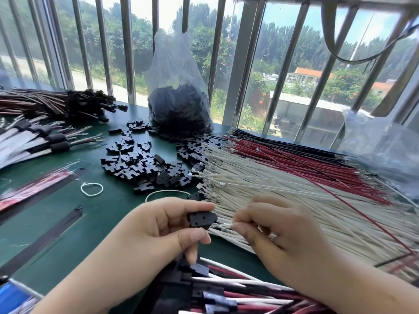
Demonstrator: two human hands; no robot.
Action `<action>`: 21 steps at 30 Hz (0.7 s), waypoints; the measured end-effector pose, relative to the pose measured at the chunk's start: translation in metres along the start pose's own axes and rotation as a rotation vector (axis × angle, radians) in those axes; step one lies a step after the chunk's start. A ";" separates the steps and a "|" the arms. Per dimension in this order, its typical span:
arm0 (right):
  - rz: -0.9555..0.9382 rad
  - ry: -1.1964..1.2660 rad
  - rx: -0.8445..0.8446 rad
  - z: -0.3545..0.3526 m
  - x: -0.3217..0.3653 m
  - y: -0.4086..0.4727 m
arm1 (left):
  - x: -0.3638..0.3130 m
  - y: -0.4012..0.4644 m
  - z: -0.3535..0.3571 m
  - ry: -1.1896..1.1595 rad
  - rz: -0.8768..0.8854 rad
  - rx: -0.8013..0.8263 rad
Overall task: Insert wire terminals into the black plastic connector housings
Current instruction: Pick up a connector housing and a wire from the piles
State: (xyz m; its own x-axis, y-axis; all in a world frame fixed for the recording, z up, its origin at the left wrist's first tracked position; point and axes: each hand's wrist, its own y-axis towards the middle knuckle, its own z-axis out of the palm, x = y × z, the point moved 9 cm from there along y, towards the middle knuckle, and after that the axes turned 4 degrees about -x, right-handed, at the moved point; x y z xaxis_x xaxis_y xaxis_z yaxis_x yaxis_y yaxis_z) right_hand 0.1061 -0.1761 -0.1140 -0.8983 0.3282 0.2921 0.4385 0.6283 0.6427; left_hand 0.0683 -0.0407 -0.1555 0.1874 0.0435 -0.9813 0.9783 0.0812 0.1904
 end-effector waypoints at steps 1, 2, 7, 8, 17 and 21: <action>0.005 0.007 0.001 0.000 -0.001 0.000 | 0.001 0.000 0.000 -0.003 0.001 0.009; 0.011 0.013 0.003 0.000 -0.002 -0.001 | 0.001 -0.001 0.000 -0.010 0.000 0.017; -0.007 0.014 0.018 0.000 -0.001 0.000 | 0.003 0.001 0.000 -0.070 -0.022 0.030; -0.004 0.022 0.016 -0.001 -0.001 0.000 | 0.004 0.002 0.003 -0.084 -0.035 0.046; 0.036 0.044 0.015 0.004 0.004 0.001 | 0.003 0.003 0.015 -0.076 -0.067 0.061; 0.182 0.005 0.153 0.013 -0.011 0.000 | 0.010 0.001 0.013 -0.066 -0.124 0.055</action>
State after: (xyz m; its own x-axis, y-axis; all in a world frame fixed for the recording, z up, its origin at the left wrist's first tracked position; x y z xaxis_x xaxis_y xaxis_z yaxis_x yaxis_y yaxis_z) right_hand 0.1164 -0.1706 -0.1263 -0.8040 0.4426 0.3971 0.5920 0.6590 0.4640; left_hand 0.0726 -0.0530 -0.1650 0.0682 -0.0291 -0.9972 0.9974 0.0269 0.0674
